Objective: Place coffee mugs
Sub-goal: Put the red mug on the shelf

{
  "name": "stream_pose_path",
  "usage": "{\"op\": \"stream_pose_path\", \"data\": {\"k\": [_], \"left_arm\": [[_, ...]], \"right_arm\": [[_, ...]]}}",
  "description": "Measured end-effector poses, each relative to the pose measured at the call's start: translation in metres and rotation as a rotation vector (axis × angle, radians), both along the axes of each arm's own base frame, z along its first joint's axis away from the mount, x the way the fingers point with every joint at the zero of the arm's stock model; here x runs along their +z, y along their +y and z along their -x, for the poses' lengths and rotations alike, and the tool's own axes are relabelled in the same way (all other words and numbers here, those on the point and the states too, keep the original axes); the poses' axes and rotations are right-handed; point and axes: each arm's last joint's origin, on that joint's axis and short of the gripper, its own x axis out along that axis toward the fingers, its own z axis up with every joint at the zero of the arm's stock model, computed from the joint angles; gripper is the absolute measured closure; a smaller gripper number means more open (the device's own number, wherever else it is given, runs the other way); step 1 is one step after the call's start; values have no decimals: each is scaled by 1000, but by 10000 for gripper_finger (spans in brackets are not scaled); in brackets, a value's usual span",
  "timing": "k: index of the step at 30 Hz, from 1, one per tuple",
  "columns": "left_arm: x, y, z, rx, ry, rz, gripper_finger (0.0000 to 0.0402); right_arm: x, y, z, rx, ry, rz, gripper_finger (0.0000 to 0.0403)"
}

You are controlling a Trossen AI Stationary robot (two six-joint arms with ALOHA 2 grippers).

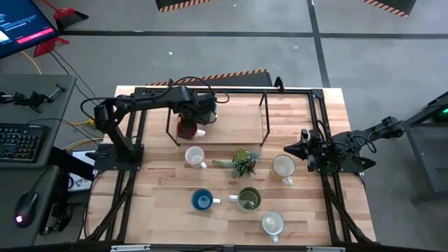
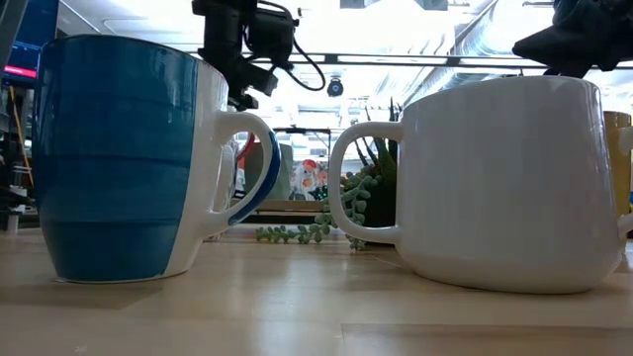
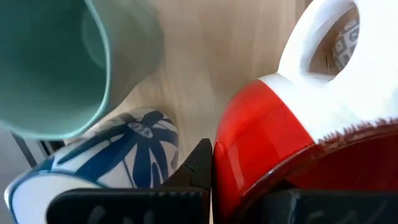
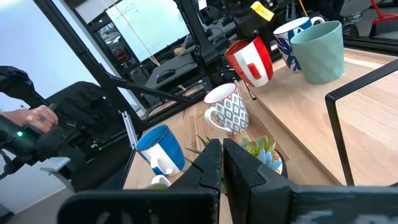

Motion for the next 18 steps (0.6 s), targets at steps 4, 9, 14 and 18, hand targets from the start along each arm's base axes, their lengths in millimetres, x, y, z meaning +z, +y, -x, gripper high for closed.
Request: {"op": "stream_pose_path", "data": {"k": [4, 9, 14, 18], "left_arm": [[0, 0, -1, -67, 2, -3, 396], [-1, 3, -2, -143, -4, -10, 396], [-20, 1, 2, -204, 40, 6, 396], [-30, -1, 8, -226, 69, 17, 396]], "right_arm": [[0, 0, 0, 0, -5, -2, 402], [2, 0, 0, 0, -17, -7, 402], [2, 0, 0, 0, -21, -9, 402], [2, 0, 0, 0, -21, -9, 402]]}}
